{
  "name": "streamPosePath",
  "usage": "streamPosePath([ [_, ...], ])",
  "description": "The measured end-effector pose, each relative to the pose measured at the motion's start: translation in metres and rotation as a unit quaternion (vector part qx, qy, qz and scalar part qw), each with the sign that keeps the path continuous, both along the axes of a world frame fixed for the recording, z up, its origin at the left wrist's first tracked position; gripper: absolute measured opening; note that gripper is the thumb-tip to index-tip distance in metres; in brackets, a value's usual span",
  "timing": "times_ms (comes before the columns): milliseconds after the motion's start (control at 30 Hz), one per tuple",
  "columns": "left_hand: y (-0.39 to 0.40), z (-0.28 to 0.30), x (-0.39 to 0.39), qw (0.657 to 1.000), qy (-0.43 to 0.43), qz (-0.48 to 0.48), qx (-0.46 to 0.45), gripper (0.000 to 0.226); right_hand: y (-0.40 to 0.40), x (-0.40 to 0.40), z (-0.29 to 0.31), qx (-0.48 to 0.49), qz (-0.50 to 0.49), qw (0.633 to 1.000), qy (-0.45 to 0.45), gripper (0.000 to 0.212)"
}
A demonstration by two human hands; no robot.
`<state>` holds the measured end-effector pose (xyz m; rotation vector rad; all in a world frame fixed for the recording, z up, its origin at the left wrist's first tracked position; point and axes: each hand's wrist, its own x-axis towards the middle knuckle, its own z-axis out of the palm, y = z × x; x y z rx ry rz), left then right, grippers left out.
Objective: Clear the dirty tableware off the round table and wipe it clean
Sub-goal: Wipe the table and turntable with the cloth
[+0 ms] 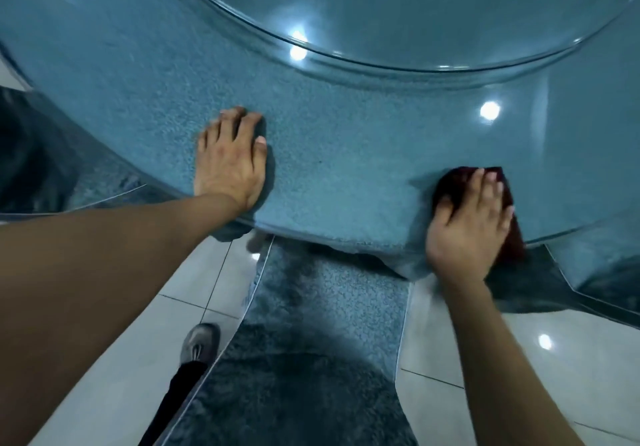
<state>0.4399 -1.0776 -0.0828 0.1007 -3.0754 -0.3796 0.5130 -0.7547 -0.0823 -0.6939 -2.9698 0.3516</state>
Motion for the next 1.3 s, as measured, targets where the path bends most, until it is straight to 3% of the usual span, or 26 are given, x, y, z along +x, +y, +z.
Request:
streamPosePath([
  [167,-0.004,0.002,0.001,0.999,0.0,-0.009,0.042,0.05,-0.187,0.017,-0.005,0.013,0.227,0.973,0.026,0.068],
  [300,-0.029,0.01,-0.006,0.984,-0.01,-0.059,0.165,0.06,-0.201,0.008,-0.001,0.001,0.298,0.954,0.014,0.066],
  [367,-0.061,0.013,-0.011,0.982,-0.004,-0.127,0.142,0.055,-0.168,-0.006,-0.005,0.021,0.244,0.969,0.014,0.069],
  [433,-0.105,0.012,-0.022,0.982,0.022,-0.167,0.088,0.05,-0.134,-0.034,-0.009,0.028,0.102,0.994,0.021,0.071],
  [533,-0.181,0.005,-0.052,0.987,0.044,-0.154,0.027,0.05,-0.121,-0.091,-0.008,0.002,-0.094,0.995,0.013,0.075],
  [600,-0.224,-0.001,-0.074,0.989,0.046,-0.139,0.006,0.052,-0.144,-0.13,-0.007,-0.008,-0.136,0.99,0.022,0.077],
  [767,-0.25,-0.006,-0.096,0.994,0.035,-0.1,0.022,0.053,-0.318,-0.207,-0.014,-0.007,0.053,0.998,0.03,0.074],
  [900,-0.251,-0.005,-0.093,0.993,0.049,-0.097,0.038,0.047,-0.445,-0.233,-0.009,-0.003,0.216,0.976,0.028,0.066],
  [967,-0.252,-0.005,-0.093,0.994,0.046,-0.091,0.043,0.046,-0.439,-0.229,-0.009,-0.012,0.252,0.968,0.012,0.066],
  [1033,-0.25,-0.004,-0.094,0.994,0.035,-0.091,0.055,0.046,-0.398,-0.208,-0.009,-0.012,0.219,0.975,0.016,0.066],
  [1200,-0.249,-0.004,-0.093,0.995,0.032,-0.08,0.05,0.043,-0.224,-0.123,-0.009,0.011,-0.012,1.0,0.017,0.075],
  [1300,-0.247,-0.006,-0.092,0.995,0.038,-0.079,0.043,0.043,-0.188,-0.096,-0.002,-0.01,-0.142,0.99,-0.011,0.076],
])
